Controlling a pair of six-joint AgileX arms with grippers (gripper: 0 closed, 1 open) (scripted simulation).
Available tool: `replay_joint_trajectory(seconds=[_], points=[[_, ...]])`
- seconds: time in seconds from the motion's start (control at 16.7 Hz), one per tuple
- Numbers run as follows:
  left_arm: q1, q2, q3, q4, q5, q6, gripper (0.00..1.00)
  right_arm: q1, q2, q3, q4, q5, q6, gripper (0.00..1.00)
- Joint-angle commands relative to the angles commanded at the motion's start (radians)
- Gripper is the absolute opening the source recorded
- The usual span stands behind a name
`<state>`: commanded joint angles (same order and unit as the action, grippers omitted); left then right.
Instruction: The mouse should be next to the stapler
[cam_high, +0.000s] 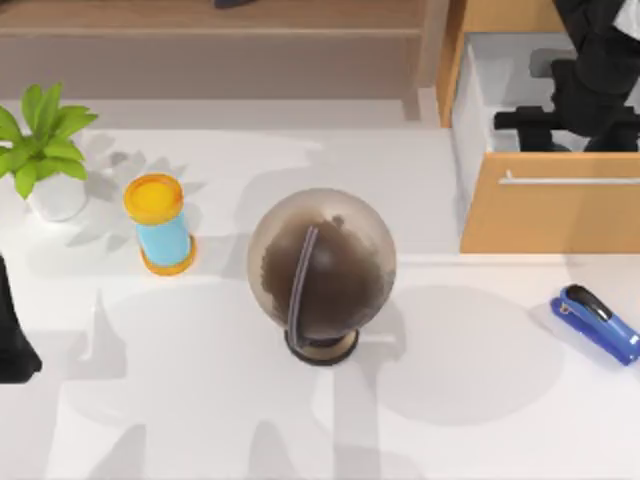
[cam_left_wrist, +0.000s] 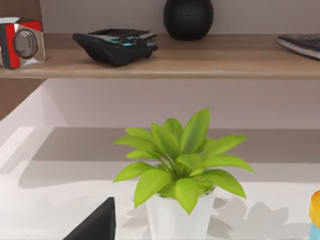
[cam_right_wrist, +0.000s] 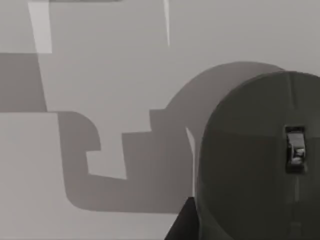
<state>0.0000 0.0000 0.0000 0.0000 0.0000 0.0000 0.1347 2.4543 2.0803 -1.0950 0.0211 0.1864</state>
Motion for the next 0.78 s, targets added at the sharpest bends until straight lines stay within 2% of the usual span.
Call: replay_joint_trajectory(seconds=[0.36, 0.78], points=[[0.000, 0.000, 0.000, 0.000, 0.000, 0.000, 1.00, 0.006, -0.070, -0.009, -0.032, 0.005, -0.018, 0.00], [0.000, 0.000, 0.000, 0.000, 0.000, 0.000, 1.00, -0.026, -0.360, -0.106, -0.041, 0.013, -0.080, 0.00]])
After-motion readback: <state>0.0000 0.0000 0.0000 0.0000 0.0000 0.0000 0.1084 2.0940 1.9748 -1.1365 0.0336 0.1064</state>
